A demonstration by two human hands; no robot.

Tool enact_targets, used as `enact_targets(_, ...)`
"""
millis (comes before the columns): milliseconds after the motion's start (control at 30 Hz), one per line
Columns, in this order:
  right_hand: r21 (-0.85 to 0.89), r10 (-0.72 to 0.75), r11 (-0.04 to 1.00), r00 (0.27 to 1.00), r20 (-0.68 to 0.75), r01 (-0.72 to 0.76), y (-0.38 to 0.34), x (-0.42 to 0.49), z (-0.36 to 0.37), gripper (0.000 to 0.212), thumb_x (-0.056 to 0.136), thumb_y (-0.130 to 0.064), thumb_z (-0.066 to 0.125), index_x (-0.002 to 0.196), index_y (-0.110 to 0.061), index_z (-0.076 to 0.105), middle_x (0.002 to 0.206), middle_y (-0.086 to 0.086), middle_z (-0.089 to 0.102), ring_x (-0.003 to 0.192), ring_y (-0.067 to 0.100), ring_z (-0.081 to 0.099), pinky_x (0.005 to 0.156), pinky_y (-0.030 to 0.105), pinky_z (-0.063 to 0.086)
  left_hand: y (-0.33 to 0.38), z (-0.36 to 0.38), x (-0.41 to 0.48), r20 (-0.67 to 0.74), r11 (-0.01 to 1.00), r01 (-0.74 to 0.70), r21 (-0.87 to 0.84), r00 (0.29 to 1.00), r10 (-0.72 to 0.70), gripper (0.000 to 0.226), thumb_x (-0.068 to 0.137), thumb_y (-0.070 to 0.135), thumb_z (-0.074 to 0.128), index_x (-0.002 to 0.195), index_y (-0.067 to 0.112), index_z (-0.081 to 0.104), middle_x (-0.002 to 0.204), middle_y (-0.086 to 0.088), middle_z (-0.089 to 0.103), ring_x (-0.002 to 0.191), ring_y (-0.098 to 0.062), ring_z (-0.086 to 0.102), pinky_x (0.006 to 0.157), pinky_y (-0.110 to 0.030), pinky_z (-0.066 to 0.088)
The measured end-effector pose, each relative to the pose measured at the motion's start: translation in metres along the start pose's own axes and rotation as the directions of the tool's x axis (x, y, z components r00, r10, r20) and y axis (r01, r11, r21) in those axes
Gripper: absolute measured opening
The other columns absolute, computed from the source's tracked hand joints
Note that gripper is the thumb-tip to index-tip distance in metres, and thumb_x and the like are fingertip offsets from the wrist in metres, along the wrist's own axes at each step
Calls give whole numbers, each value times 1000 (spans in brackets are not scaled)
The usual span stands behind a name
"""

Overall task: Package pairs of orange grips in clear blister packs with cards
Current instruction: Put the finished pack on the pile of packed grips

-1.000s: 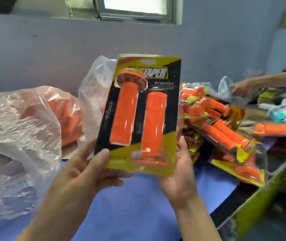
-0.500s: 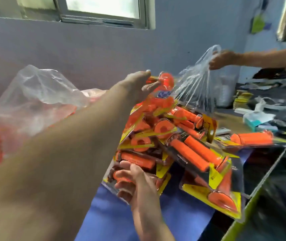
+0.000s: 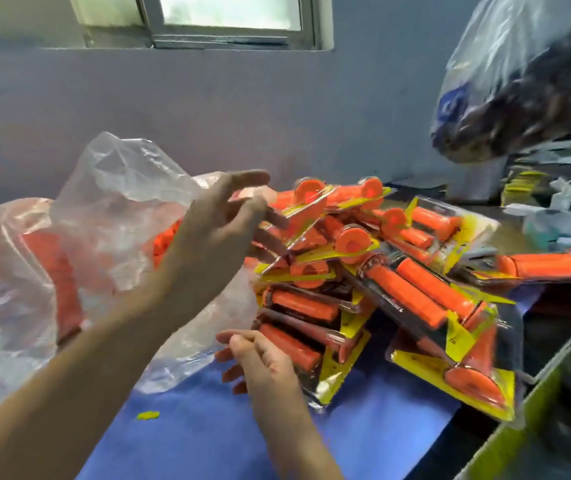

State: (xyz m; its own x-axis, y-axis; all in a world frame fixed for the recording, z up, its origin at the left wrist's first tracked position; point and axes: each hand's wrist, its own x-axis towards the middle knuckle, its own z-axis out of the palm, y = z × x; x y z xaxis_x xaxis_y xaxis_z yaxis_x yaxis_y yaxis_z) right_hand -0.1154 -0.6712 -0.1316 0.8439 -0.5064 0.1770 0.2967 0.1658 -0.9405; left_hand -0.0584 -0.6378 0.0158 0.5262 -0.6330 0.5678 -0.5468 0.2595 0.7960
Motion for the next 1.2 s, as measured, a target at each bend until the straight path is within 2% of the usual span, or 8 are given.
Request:
enact_targets(100,-69,0,998,996,88,6,6,-8,24,19,99,-25,54,95,-27,72,84,-5,71,71,6,59,65,15,43,-15,-57,-78,-64,984,-39,173,997,50,29,96,21,51,119,36,59,82,-6,70,61,-30,68,55,-26,54)
enact_targets(167,-115,19,993,986,165,1,12,-14,46,19,99,-24,54,95,-29,72,86,-6,71,71,3,60,64,13,44,-28,-96,-128,-200,966,81,245,979,-31,31,97,21,53,114,46,61,82,-5,71,62,-29,69,54,-22,53)
enact_targets(267,-219,46,976,966,253,11,25,-24,86,18,97,-25,55,95,-28,72,85,-10,70,76,2,61,69,16,48,-47,-145,-194,-360,891,285,352,920,-153,23,101,21,51,114,38,61,84,-4,73,66,-22,69,59,-22,53)
enact_targets(400,-338,86,940,933,349,40,47,-35,138,17,96,-23,55,94,-25,72,93,1,72,91,18,65,86,40,53,-70,-201,-264,-559,739,525,423,793,-243,29,97,6,53,113,29,61,82,8,73,69,-13,68,71,-38,55)
enact_targets(567,-487,93,859,887,452,158,79,-43,179,16,96,-29,55,98,-28,70,83,-9,68,68,-3,55,64,14,41,-91,-245,-308,-668,593,676,438,686,-289,27,94,10,56,104,35,58,83,19,70,70,-14,68,75,-38,56)
enact_targets(767,-574,96,784,867,489,237,103,-40,204,17,96,-27,52,96,-33,68,72,-20,62,61,1,50,60,15,38,-100,-260,-324,-648,629,680,377,679,-346,24,98,10,51,107,31,59,84,18,71,63,-3,67,65,-20,53)
enact_targets(967,-645,43,637,815,578,423,118,-53,229,18,97,-29,47,102,-33,64,78,-23,56,70,1,51,75,18,42,-76,-279,-338,-666,488,620,615,739,-101,25,95,17,53,105,38,63,78,20,66,70,1,58,66,-30,49)
enact_targets(1200,-705,-83,306,755,650,640,124,-67,231,21,101,-31,46,113,-32,63,108,-16,61,94,16,55,80,28,42,-50,-324,-364,-817,419,720,553,568,100,21,97,14,51,105,27,65,97,9,66,92,-18,60,74,-35,48)
